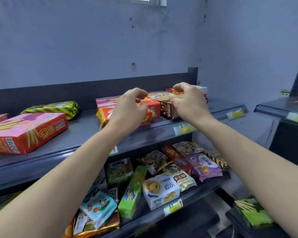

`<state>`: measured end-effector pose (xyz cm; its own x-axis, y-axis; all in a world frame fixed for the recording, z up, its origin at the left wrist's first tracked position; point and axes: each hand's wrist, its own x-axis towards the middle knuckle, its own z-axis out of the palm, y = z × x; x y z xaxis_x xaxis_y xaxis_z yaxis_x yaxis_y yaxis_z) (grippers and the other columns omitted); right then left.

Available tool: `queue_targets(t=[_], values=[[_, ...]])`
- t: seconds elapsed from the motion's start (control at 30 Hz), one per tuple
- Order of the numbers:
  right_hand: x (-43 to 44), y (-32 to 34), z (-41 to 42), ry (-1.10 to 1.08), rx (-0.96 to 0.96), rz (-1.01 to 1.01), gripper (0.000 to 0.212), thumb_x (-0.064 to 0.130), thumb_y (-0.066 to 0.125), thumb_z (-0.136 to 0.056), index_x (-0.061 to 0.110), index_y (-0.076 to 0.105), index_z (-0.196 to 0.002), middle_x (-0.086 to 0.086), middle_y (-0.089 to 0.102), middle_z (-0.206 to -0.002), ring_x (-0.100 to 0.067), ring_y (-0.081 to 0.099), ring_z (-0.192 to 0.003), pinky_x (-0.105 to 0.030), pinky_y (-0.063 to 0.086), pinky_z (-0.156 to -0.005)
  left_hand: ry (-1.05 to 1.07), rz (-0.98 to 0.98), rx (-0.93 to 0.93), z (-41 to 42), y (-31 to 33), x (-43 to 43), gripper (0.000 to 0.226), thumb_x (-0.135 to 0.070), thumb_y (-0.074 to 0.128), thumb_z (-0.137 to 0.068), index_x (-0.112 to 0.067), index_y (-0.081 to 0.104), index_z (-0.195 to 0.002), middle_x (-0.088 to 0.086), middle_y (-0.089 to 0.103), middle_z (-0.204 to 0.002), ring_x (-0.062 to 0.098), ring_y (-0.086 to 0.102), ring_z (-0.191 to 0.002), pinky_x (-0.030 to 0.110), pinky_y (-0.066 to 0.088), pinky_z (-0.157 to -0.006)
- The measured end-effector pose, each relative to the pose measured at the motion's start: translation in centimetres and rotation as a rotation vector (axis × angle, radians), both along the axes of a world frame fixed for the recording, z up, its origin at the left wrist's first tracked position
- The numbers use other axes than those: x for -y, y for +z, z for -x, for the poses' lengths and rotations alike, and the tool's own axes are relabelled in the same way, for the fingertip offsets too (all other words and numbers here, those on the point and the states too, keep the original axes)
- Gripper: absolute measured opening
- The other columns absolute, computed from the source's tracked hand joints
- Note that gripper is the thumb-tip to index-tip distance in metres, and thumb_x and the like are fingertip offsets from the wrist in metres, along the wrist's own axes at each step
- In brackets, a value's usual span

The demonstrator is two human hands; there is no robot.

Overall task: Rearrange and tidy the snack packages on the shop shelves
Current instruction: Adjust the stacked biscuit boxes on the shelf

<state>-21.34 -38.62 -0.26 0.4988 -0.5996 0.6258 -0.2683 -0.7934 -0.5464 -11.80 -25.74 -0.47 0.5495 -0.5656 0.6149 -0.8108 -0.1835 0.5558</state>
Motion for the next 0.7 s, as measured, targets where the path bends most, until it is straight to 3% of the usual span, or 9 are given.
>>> queue_targets(t=[0.23,0.43,0.57,0.7], values=[[4.1,0.7,-3.8,0.101,-0.091,0.002,0.036,0.021,0.056,-0.091,0.009,0.058,-0.125,-0.007,0.060,-0.129,-0.020,0.053,-0.121,-0.028,0.039,-0.101,0.045,-0.169,0.089,-2.4,-0.9,4.0,0.034,-0.007,0.052,-0.086,-0.012,0.059,-0.119,0.002,0.060,-0.122,0.014,0.055,-0.111,0.016,0.034,-0.088],[8.0,1.6,-7.2,0.251,-0.206,0.025,0.036,0.024,0.057,-0.092,0.011,0.058,-0.126,-0.006,0.060,-0.129,-0.019,0.054,-0.119,-0.027,0.039,-0.098,0.168,-0.319,0.127,-3.3,-0.4,7.6,0.035,-0.011,0.051,-0.089,-0.011,0.056,-0.123,0.006,0.056,-0.127,0.019,0.051,-0.116,0.023,0.035,-0.092],[11.0,2.3,-8.7,0.344,-0.290,0.049,0.037,0.026,0.058,-0.092,0.012,0.057,-0.127,-0.005,0.058,-0.130,-0.019,0.055,-0.117,-0.026,0.041,-0.095,0.332,-0.462,0.100,-4.0,0.1,10.7,0.035,-0.023,0.054,-0.091,-0.010,0.055,-0.123,0.008,0.054,-0.129,0.024,0.051,-0.116,0.029,0.039,-0.090],[13.3,2.3,-9.7,0.434,-0.357,0.056,0.038,0.030,0.059,-0.092,0.013,0.057,-0.126,-0.005,0.057,-0.130,-0.020,0.055,-0.115,-0.026,0.042,-0.092,0.472,-0.576,0.075,-4.6,0.0,12.7,0.044,-0.046,0.059,-0.086,-0.009,0.056,-0.109,0.009,0.057,-0.112,0.027,0.053,-0.103,0.037,0.044,-0.082]])
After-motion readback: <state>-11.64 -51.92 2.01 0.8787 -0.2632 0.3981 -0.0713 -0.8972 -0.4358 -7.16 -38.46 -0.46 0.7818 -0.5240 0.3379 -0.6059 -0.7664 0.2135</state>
